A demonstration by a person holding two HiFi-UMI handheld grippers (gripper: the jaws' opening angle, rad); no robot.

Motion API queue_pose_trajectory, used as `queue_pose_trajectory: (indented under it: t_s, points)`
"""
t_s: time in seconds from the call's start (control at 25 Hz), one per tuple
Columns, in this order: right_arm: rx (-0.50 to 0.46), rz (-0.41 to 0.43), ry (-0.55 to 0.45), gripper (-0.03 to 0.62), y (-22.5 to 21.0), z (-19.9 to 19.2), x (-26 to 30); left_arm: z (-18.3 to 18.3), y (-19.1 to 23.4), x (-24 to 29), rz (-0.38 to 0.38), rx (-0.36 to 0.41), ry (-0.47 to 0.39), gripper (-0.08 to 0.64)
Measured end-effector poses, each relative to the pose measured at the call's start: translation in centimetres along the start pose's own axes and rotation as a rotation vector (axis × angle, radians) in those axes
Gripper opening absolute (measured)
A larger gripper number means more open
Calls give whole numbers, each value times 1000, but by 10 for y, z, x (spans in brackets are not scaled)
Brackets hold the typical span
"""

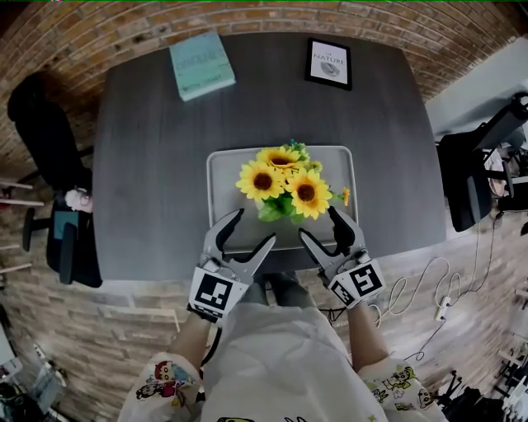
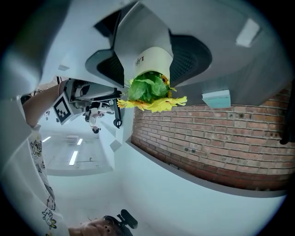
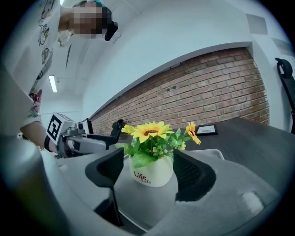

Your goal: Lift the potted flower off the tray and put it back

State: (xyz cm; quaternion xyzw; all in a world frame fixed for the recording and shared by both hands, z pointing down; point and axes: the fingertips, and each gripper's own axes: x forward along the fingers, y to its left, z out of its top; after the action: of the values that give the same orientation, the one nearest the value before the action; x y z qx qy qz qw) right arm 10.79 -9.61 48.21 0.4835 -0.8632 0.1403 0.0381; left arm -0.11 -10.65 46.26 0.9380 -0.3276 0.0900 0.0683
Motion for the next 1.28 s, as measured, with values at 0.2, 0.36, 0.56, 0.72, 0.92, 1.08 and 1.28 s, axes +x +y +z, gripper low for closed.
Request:
queue_pose_trajectory:
  t_s: [0.2, 0.36, 0.56, 0.72, 0.92, 1.08, 1.28]
  points:
    - [23, 14, 12, 339, -4, -13, 15, -20, 2, 7, -1, -23, 29, 342]
    - [40, 21, 16, 357, -7, -23, 23, -34, 4, 14, -5, -28, 54, 362]
    - [30, 12, 30, 357, -13, -30, 29, -45, 13, 24, 2, -52, 69, 368]
    - [28, 16, 46, 357, -20, -34, 34, -50, 20, 31, 0, -66, 77, 368]
    - [4, 32, 48, 358, -26, -28, 41, -50, 25, 41, -15, -53, 77, 367]
    - [-19, 62, 55, 359, -25, -28, 47, -53, 27, 47, -31, -45, 83, 367]
    - [-38, 107, 59, 360, -24, -29, 54, -55, 27, 54, -49, -31, 90, 367]
